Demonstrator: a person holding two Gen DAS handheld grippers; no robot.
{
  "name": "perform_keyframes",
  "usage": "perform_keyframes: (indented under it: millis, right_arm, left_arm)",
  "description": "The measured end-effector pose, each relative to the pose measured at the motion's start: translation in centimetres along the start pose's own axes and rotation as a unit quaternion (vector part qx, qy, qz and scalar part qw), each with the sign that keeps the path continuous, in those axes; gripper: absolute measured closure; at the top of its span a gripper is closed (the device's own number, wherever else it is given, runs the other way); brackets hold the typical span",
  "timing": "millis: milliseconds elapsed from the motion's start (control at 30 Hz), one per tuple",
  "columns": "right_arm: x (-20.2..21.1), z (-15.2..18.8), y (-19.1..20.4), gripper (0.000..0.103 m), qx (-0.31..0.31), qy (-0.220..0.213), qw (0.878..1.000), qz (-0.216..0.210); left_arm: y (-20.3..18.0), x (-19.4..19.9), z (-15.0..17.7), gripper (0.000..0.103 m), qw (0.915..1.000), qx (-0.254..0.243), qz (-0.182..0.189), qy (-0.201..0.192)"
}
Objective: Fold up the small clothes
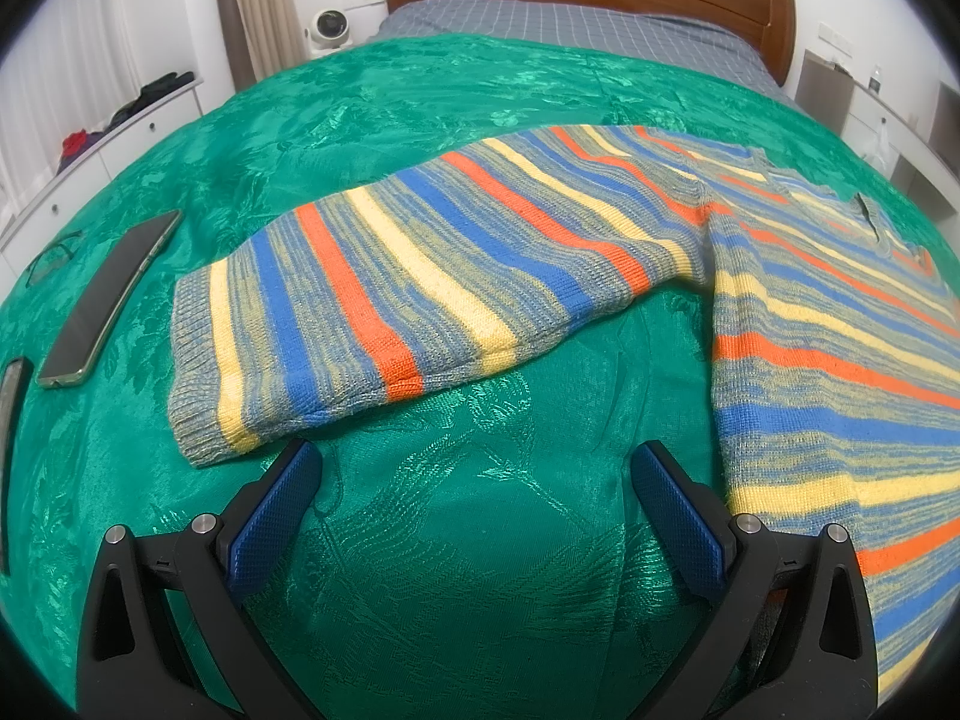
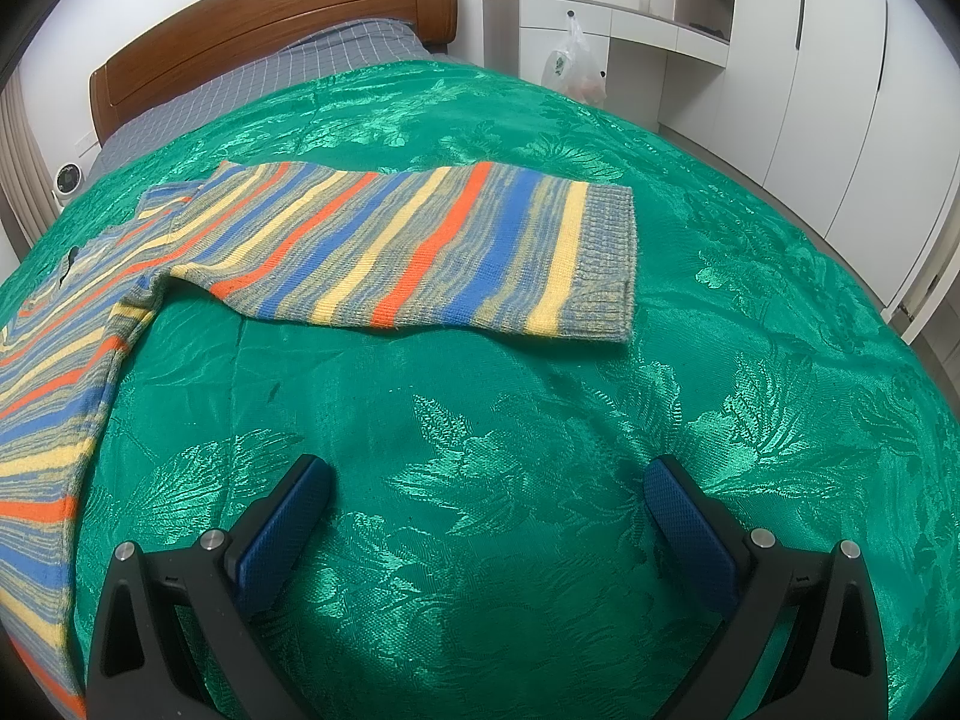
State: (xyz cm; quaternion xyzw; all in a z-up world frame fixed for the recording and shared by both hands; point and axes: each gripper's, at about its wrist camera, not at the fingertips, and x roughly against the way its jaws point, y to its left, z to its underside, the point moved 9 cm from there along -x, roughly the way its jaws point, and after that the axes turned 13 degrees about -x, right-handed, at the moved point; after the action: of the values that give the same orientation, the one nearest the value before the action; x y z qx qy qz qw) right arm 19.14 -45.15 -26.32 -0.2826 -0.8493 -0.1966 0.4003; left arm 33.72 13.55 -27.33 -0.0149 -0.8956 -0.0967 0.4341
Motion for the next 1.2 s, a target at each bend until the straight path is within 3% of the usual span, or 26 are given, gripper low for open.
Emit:
perform_keyframes:
  millis: [533,633,667,767,833,967,1033,1067,1100,1200]
  right_arm:
    - [-0.5,-0.3,0.2,0.0,0.004,0.011,1.0,0.002]
    - [-0.4,-0.3,0.2,0.0,0.015,0.032,0.999,-0.031]
    - [-0.1,-0.3,0.2,0.0,0.017,0.055,0.996,-0.065]
    - [1.8,-1.2,-0.7,0.0,-0.036,0.116,0.977,-0.177]
    - [3.5,-3.9,-2.7,0.0,-0.103,0.12,0.957,-0.244]
    - [3.0,-9.7,-6.0,0.001,-0.202,0.108,0.935,-0.272]
    - [0.7,-10.7,-6.2,0.01,-0.248,0.146,0.912,-0.291]
    - [-0.2,-10.8,-6.2,0.023,-0.266,0.16,0.904,-0.295]
    - [-1.3,-10.6,-6.0,0.028,-0.28,0.173,0.898,-0.294]
    - [-4.0,-9.7,-4.8,0.031,-0.279,0.201,0.9,-0.269]
  left_arm:
    - [-0.2,-0.3,-0.1,0.0,1.0,0.0,-0.001,0.002]
    - [0.0,-0.1,-0.2,0.0,0.9999,0.001,0.008,0.012]
    - [0.0,0.1,-0.2,0.0,0.9998,0.0,0.015,0.015]
    - [0.2,2.0,0.4,0.001,0.998,0.004,0.06,0.022]
    - [0.6,4.6,1.4,0.001,0.9962,0.016,0.085,0.011]
    - [0.6,8.8,3.1,0.001,0.995,0.027,0.094,-0.021]
    - [0.5,10.2,4.0,0.001,0.9948,0.034,0.09,-0.033]
    - [0.5,10.5,4.2,0.001,0.9948,0.036,0.088,-0.036]
    - [0.3,10.8,4.7,0.001,0.9951,0.035,0.084,-0.038]
    - [-0.7,11.1,5.6,0.001,0.9968,0.002,0.069,-0.042]
